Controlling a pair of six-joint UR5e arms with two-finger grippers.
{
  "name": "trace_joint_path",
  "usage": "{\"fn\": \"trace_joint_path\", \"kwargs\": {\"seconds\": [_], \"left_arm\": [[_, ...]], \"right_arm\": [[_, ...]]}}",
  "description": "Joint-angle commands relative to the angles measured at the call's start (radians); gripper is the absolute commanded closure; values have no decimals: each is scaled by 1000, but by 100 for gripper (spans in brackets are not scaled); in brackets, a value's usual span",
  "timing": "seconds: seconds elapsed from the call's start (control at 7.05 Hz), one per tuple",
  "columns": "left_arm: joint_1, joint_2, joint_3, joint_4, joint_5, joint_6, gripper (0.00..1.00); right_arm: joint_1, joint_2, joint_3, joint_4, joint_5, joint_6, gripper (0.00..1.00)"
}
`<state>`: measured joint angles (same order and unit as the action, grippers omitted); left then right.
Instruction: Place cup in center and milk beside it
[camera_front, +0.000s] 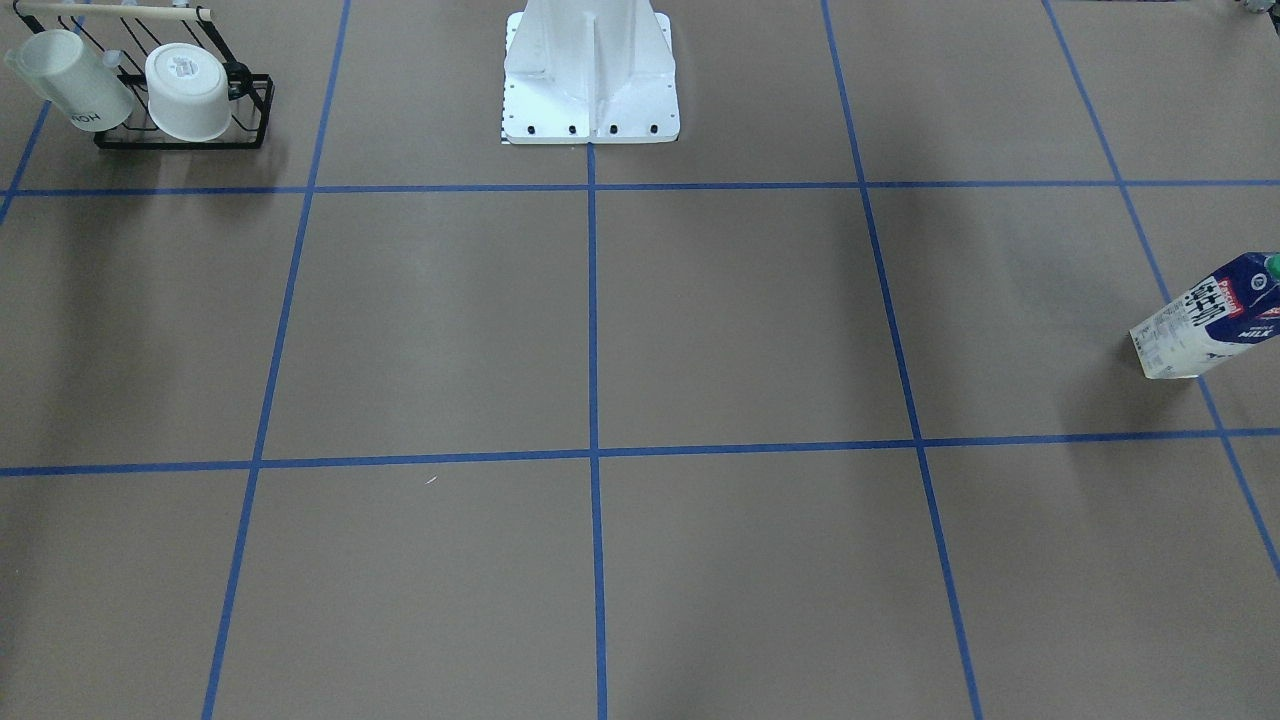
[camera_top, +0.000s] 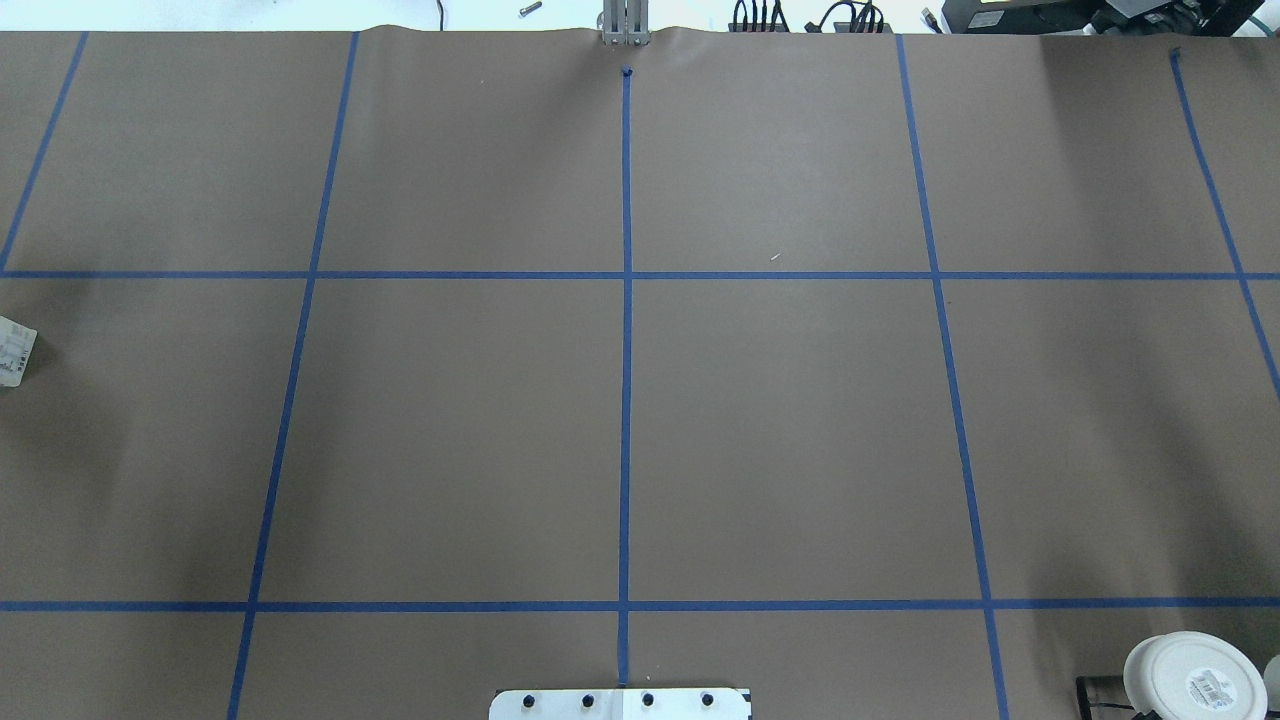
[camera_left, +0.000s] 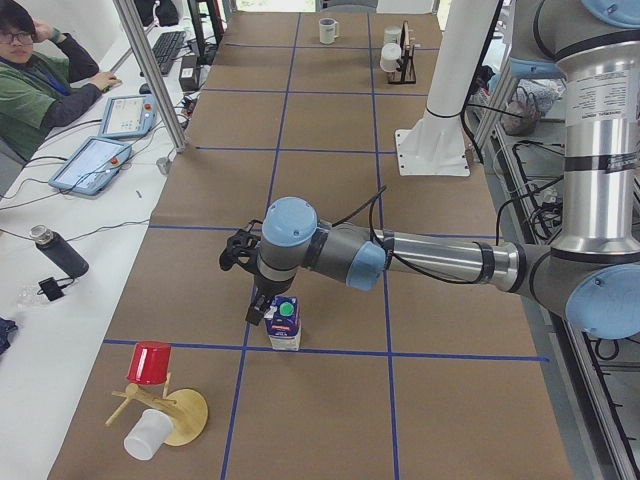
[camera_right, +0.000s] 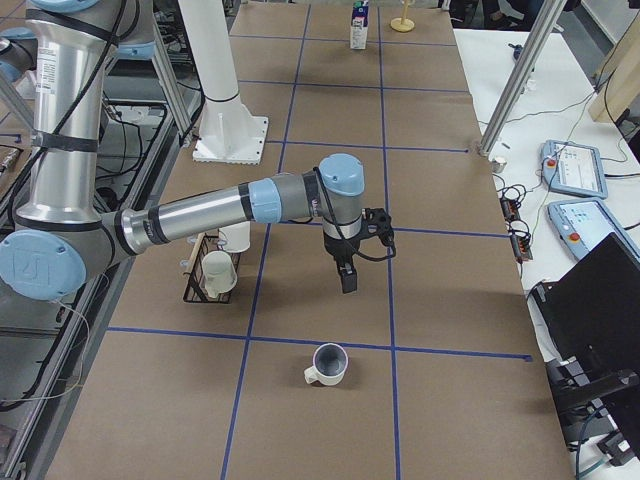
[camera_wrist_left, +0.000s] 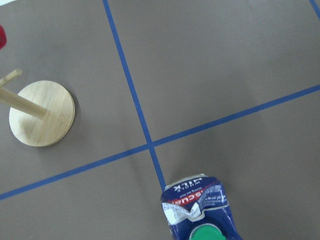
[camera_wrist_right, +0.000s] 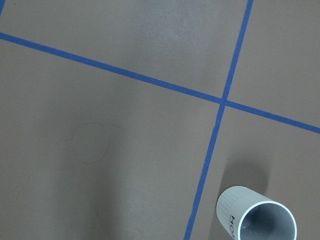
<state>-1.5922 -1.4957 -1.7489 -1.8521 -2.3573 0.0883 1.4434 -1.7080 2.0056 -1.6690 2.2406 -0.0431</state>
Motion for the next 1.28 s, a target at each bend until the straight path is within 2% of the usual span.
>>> {"fn": "trace_joint_path", "kwargs": {"seconds": [0.0, 0.28, 0.85, 1.14], "left_arm": [[0, -15, 28, -32, -2, -35, 2], [0, -14, 23, -35, -2, -36, 2], [-2, -11, 12, -35, -2, -35, 2], [0, -11, 17, -64, -2, -38, 2]], "right_arm": [[0, -10, -25, 2, 1, -11, 0], [0, -45, -56, 36, -3, -38, 0], [-1, -97, -334, 421, 25, 49, 1], [-11, -126, -369, 501, 21, 121, 5]]}}
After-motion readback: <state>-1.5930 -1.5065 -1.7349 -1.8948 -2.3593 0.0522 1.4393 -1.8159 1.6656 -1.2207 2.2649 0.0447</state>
